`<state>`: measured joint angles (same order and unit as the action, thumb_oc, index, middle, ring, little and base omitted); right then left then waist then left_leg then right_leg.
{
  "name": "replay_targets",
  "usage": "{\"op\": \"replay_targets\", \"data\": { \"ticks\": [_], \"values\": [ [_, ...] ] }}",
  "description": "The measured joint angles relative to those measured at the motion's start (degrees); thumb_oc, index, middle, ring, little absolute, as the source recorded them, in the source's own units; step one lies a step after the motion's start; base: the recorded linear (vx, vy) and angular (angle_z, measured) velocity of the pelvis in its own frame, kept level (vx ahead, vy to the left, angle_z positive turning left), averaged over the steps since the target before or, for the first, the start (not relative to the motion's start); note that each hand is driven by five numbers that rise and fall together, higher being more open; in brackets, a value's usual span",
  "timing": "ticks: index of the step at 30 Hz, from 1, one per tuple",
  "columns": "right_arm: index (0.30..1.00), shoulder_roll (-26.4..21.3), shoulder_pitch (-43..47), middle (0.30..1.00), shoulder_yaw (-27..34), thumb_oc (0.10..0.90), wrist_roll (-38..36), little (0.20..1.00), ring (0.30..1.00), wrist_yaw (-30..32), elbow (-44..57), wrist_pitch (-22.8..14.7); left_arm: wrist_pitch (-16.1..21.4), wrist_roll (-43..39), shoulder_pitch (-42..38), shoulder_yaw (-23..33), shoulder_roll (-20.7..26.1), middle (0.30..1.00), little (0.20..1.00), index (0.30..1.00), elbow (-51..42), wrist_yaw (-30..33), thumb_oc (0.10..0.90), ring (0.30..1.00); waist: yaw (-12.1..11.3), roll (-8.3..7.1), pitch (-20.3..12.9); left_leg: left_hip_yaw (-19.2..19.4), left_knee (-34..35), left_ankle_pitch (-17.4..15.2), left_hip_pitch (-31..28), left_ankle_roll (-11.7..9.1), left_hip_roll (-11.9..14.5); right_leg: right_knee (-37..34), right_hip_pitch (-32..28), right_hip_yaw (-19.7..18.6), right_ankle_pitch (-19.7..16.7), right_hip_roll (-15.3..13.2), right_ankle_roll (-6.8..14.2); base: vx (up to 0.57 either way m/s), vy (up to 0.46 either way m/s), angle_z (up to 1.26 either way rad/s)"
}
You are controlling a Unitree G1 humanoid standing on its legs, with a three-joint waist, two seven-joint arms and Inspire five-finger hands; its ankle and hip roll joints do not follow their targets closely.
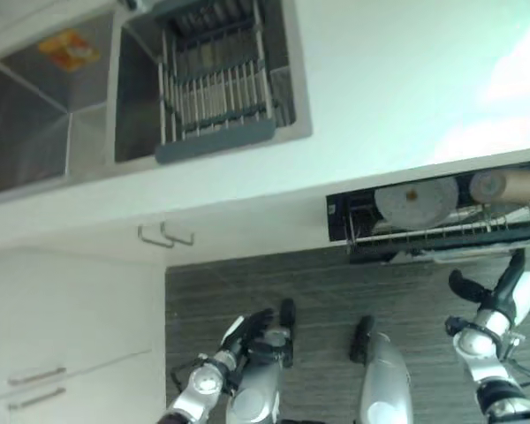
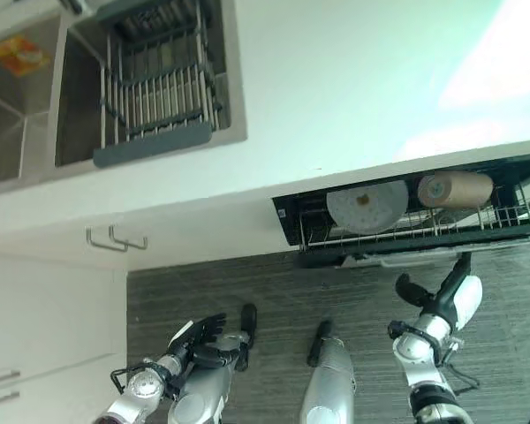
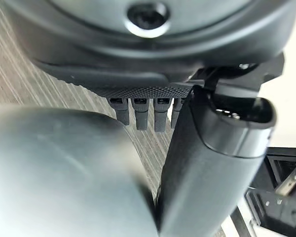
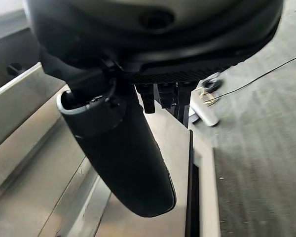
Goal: Place the dishes in the dishwasher.
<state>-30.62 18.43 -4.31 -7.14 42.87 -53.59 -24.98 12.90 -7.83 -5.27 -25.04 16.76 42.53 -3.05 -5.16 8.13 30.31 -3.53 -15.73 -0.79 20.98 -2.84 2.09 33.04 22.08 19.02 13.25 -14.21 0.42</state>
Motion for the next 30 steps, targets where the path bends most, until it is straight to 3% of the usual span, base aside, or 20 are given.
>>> {"op": "replay_targets", "data": {
  "ticks": [2, 4, 10, 14, 16, 20, 26, 28, 30],
  "values": [
    [0.9, -0.41, 1.22, 0.9, 0.01, 0.8, -0.4, 0.9, 0.9, -0.9, 0.66, 0.38, -0.02, 2.72, -0.38, -0.1, 0.28, 0.9, 0.9, 0.9, -0.73, 0.39, 0.8, 0.9, -0.42, -0.96, 0.6, -0.51, -0.39, 0.44, 0.97, 0.25, -0.06, 2.04, 0.75, 0.58, 0.75, -0.07, -0.31, -0.01, 0.0, 0.19],
    [0.9, -1.85, 3.73, 0.9, 0.07, 0.8, -2.28, 0.9, 0.9, -1.69, 1.59, 1.72, 0.04, 4.77, -0.34, -0.75, 0.41, 0.9, 0.9, 0.9, -2.63, 1.41, 0.8, 0.9, -1.9, -0.95, 0.6, -0.8, -1.04, 0.59, 2.07, 0.07, 0.17, 3.12, 1.83, 0.83, 0.97, -0.19, -0.71, -0.04, 0.034, 0.01],
    [0.9, -5.35, 9.6, 0.9, -0.16, 0.8, -4.55, 0.9, 0.9, -4.04, 0.89, 5.1, 0.7, 4.77, -0.94, -0.28, 0.42, 0.9, 0.9, 0.9, -2.75, 2.7, 0.8, 0.9, -3.48, -0.39, 0.24, -2.14, -1.14, 1.3, 4.72, -1.05, 0.33, 2.91, 3.36, 2.06, 0.77, 0.31, -1.04, -0.02, 0.011, 0.08],
    [0.9, -5.19, 10.81, 0.9, -0.17, 0.8, -7.78, 0.9, 0.9, -2.51, 0.84, 7.18, 1.28, 4.79, -1.11, -0.06, 0.5, 0.9, 0.9, 0.9, -2.65, 2.73, 0.8, 0.9, -4.36, -0.36, 0.22, -3.48, -1.12, 1.77, 5.45, -1.75, 0.34, 2.56, 3.38, 2.88, 0.59, 0.62, -1.31, -0.02, 0.018, 0.09],
    [0.9, -5.9, 11.11, 0.9, -0.83, 0.8, -9.6, 0.9, 0.9, -1.93, 0.83, 9.36, 4.36, 6.48, -0.83, 0.18, 0.71, 0.9, 0.9, 0.9, -2.51, 3.1, 0.8, 0.9, -5.08, -0.26, 0.16, -5.36, -1.02, 2.41, 6.44, -2.11, 0.57, 2.19, 3.39, 4.79, 0.4, 0.9, -1.64, -0.02, 0.024, 0.25],
    [0.9, -6.1, 12.03, 0.9, -1.5, 0.8, -11.07, 0.9, 0.9, -1.4, -1.32, 10.01, 9.66, 11.5, -0.33, -2.18, 2.8, 0.9, 0.9, 0.9, -3.78, 6.76, 0.8, 0.9, -6.34, -0.24, 0.15, -8.29, -0.96, 3.19, 8.05, -2.48, 0.88, 1.05, 3.64, 7.03, -0.21, 1.8, -2.52, -0.05, -0.007, 0.13],
    [0.9, -6.11, 12.29, 0.9, -1.57, 0.8, -11.81, 0.9, 0.9, -6.1, -3.29, 10.01, 8.42, 10.07, -0.28, -1.07, 2.83, 0.9, 0.9, 0.9, -3.79, 4.47, 0.8, 0.9, -6.26, -0.26, 0.16, -8.51, -0.67, 3.95, 6.44, -3.27, 1.9, -0.76, 1.85, 6.93, -1.68, 3.44, -2.89, -0.03, -0.021, -0.03],
    [0.9, -5.25, 9.46, 0.9, -2.14, 0.8, -13.22, 0.9, 0.9, -9.21, -2.19, 9.52, 6.62, 8.58, -0.34, -0.54, 2.73, 0.9, 0.9, 0.9, -3.65, 2.86, 0.8, 0.9, -5.81, -0.27, 0.17, -8.51, 0.51, 4.08, 3.79, -3.36, 2.39, -1.97, -0.68, 6.91, -1.76, 3.79, -2.91, -0.1, 0.074, -0.02],
    [0.9, -4.37, 3.07, 0.9, -2.5, 0.8, -13.49, 0.9, 0.9, -11.21, 2.82, 6.68, 4.46, 5.98, 0.5, 0.6, 2.78, 0.9, 0.9, 0.9, -3.69, 1.23, 0.8, 0.9, -5.56, -0.31, 0.19, -8.45, 1.03, 3.99, 1.22, -3.23, 3.29, -4.59, -4.08, 7.5, -2.41, 4.84, -3.25, -0.02, 0.051, -0.06]
  ]
}}
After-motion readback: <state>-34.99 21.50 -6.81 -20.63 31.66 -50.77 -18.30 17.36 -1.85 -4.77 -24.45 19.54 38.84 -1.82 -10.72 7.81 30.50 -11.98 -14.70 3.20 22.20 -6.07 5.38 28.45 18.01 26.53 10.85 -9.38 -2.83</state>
